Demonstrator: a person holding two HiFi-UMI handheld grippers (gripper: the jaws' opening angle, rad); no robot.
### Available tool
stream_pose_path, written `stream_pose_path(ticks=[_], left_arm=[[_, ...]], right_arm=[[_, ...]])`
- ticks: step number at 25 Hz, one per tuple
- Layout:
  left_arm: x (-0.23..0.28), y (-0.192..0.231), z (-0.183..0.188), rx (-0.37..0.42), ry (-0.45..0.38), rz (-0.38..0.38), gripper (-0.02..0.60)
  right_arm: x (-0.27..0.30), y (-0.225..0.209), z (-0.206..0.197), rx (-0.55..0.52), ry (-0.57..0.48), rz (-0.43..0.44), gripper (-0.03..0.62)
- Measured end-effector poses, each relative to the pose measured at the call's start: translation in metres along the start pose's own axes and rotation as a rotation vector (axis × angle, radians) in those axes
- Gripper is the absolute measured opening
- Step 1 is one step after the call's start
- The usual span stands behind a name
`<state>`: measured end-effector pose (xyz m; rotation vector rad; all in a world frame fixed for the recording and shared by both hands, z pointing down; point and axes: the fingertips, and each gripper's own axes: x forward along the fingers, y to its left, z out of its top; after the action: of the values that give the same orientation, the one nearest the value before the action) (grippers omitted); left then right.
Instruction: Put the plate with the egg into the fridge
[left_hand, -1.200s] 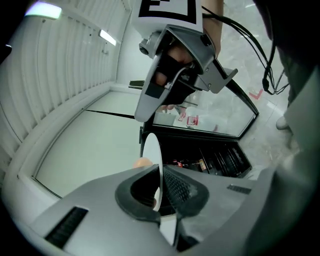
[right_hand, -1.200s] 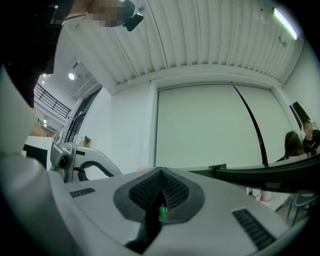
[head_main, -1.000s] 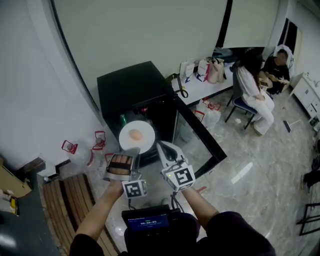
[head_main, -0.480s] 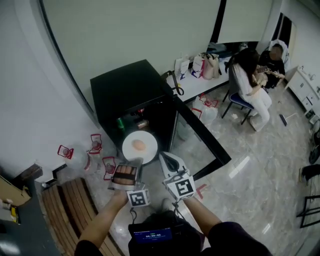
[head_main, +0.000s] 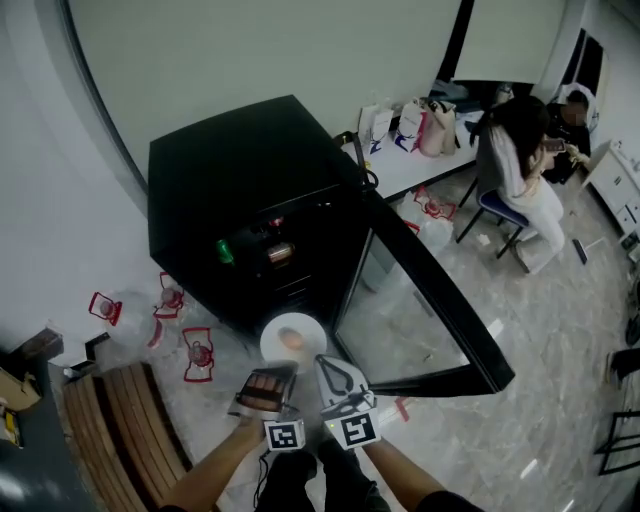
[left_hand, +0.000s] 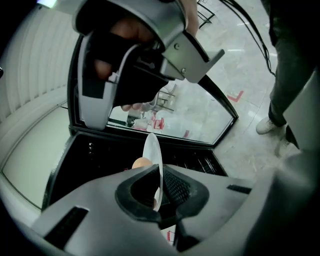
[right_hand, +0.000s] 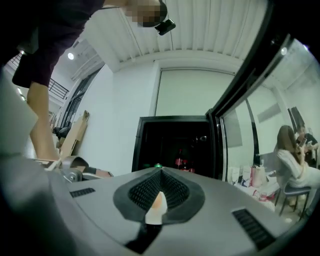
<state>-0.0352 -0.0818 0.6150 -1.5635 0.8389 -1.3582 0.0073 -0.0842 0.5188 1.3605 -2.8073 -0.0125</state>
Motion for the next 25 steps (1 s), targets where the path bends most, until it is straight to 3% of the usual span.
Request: stream_pose_path(ticks=[6,11,14,16,20,25], left_arm=[[0.119,-0.082,-0.038,-0.006,0.096,-0.001,0.018],[0.217,-0.118,-0.079,-0.004,0.187,0.014,0.018],[0.265,-0.143,-0.104,-0.041,0.237,-0.046,0.018],[0.291,-0.164,-0.111,-0.121,0.243,-0.126,0.018],[0.329,-0.16,-0.121,-0.25,0.253,-0.121,0.018],[0.351,-0.159,-0.131,-0.261,0.267,-0.143,0.018]], right_arm=[[0.028,-0.021,-0.1,0.02,-0.008,-0.009,0.008],[0.051,-0.034,-0.178,0.032,0.011,-0.007,0.008],[0.069,-0.042,-0.215,0.027,-0.001,-0.001,0.007],[0.078,-0.045,-0.234,0.018,-0.011,0.005,0.008],[0.093,-0.05,-0.254,0.019,-0.031,0.01,0.006],[0.105,-0.057,-0.263,0.005,-0.03,0.019,0.007]])
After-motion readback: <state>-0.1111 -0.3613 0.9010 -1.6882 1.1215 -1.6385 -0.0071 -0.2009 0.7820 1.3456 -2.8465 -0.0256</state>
